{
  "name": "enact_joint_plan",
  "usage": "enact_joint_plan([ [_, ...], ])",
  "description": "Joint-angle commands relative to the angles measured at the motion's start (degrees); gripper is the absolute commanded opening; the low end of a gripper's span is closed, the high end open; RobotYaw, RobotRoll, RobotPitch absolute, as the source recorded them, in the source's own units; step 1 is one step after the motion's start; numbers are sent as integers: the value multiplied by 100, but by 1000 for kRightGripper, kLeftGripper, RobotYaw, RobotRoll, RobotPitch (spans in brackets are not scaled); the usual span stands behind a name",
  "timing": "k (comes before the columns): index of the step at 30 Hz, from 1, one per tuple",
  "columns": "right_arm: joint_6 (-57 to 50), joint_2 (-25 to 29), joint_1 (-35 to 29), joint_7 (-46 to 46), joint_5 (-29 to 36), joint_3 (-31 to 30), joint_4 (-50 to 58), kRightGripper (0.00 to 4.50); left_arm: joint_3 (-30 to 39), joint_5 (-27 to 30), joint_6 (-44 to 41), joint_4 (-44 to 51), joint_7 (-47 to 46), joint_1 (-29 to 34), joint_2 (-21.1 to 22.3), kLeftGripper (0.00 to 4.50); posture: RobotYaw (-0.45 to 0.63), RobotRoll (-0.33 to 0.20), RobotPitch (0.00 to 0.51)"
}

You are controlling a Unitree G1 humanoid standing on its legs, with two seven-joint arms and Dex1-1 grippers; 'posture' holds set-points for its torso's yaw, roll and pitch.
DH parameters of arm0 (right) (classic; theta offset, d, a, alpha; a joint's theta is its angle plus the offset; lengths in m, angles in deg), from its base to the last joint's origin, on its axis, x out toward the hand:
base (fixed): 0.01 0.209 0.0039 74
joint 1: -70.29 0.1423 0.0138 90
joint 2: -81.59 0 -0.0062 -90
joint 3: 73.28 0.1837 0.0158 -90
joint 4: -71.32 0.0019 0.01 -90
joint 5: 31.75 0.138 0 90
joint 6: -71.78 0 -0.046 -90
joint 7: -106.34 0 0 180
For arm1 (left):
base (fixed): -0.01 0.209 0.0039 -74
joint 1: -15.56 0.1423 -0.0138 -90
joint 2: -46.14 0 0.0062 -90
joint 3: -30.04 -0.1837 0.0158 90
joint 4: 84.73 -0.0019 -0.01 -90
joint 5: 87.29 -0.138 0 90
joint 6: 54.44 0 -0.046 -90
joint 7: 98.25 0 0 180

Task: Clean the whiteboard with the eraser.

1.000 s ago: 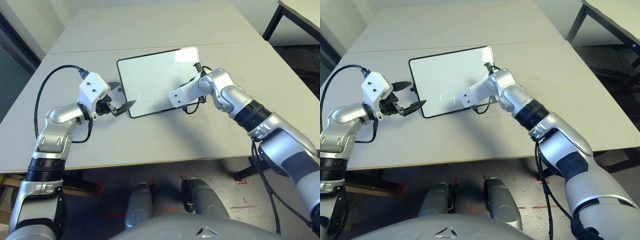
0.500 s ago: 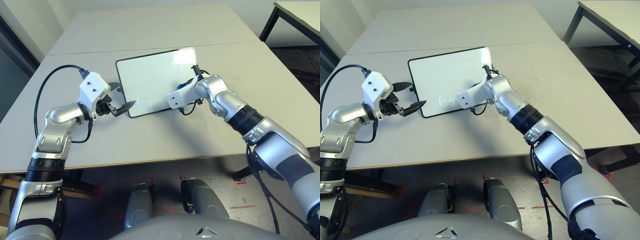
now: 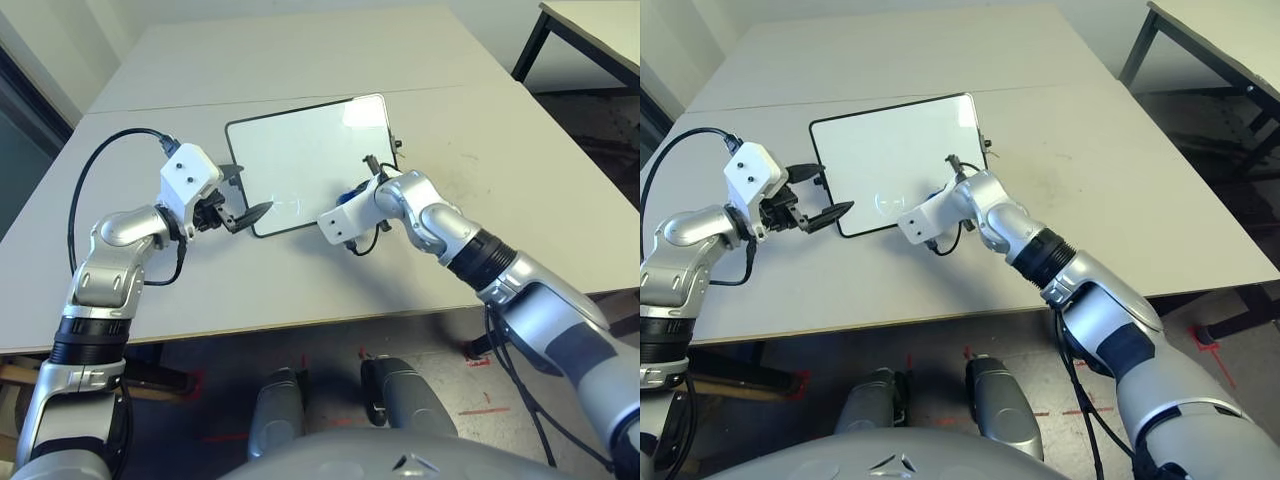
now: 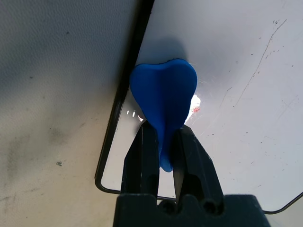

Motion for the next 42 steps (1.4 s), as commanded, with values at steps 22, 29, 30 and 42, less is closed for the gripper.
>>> enact_joint_plan([
  [22, -29, 150, 1201, 368, 485, 533, -1636, 205, -85, -43, -43, 62, 35, -6, -24, 4500, -47, 0, 85],
  [29, 102, 1102, 1032, -1395, 1108, 812, 184, 198, -132, -59, -3, -5, 48, -43, -84, 4500, -66, 0, 87],
  [30, 109, 1294, 958, -1691, 1188, 835, 537, 198, -140, -61, 3, -13, 48, -46, -94, 4500, -66, 0, 87],
  [42, -1803, 2266, 197, -2923, 1938, 1700, 674, 197, -267, -134, 157, -252, 21, -134, -263, 4500, -107, 0, 98],
])
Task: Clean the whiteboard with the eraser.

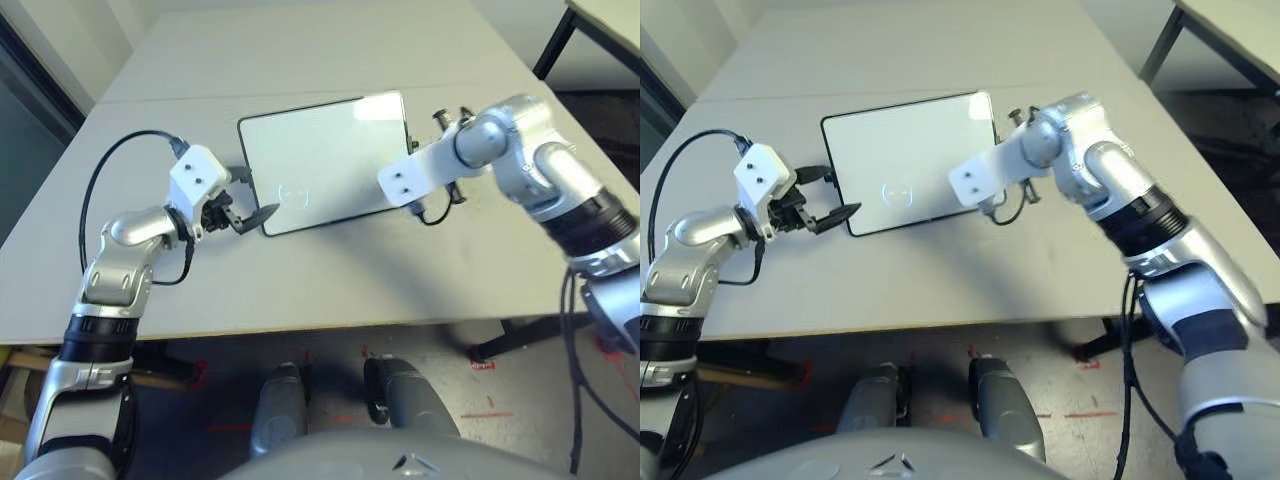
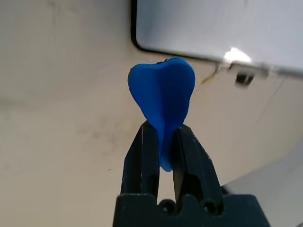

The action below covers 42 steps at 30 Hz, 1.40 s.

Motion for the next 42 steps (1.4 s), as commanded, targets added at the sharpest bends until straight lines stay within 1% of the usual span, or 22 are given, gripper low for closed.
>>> enact_joint_plan([
  [1, -1101, -166, -64, -123, 243, 253, -714, 197, -102, -125, 93, -189, 4, -52, -65, 4500, -110, 0, 99],
  [3, -1747, -336, 67, -163, 439, 357, -1236, 197, -118, -133, 115, -218, -4, -71, -91, 4500, -111, 0, 99],
  [4, -2100, -448, 202, -93, 514, 406, -1669, 197, -128, -143, 131, -239, -9, -82, -108, 4500, -112, 0, 101],
  [5, -2341, -543, 331, 19, 599, 458, -2078, 197, -138, -155, 145, -260, -16, -90, -125, 4500, -112, 0, 102],
  [7, -2817, -796, 688, 532, 778, 650, -3083, 197, -148, -183, 171, -292, -30, -98, -159, 4500, -110, 0, 103],
  [9, -3064, -997, 1035, 987, 1025, 851, -3973, 197, -137, -203, 185, -303, -58, -93, -185, 4500, -105, 0, 104],
  [11, -3115, -1177, 1346, 1693, 1308, 1186, -4726, 197, -129, -215, 196, -304, -82, -81, -199, 4500, -100, 0, 105],
  [15, -3091, -1342, 1773, 2728, 1700, 1622, -5711, 197, -99, -219, 195, -263, -132, -24, -185, 4500, -100, 0, 105],
  [19, -3087, -1414, 1942, 3312, 1972, 1801, -6240, 197, -73, -210, 188, -236, -147, 12, -152, 4500, -79, 0, 104],
  [24, -2936, -1545, 1916, 4041, 2265, 2040, -6556, 197, -50, -218, 167, -215, -168, -1, -133, 4500, -66, 0, 102],
  [35, -2887, -1714, 1820, 4552, 2645, 2243, -6738, 197, 30, -183, 128, -112, -184, 83, -18, 4500, -47, 0, 100],
  [37, -2960, -1693, 1845, 4639, 2734, 2317, -6734, 940, 61, -157, 109, -104, -180, 69, 4, 4500, -47, 0, 99],
  [39, -3010, -1666, 1882, 4662, 2792, 2355, -6723, 1522, 89, -133, 98, -97, -174, 64, 22, 4500, -46, 0, 99],
  [40, -3018, -1630, 1928, 4636, 2831, 2379, -6699, 2015, 127, -96, 83, -81, -171, 61, 32, 4500, -45, 0, 99],
  [42, -3042, -1534, 2070, 4576, 2960, 2476, -6605, 2792, 255, 15, 46, -31, -168, 60, 58, 4500, -44, 0, 100],
])
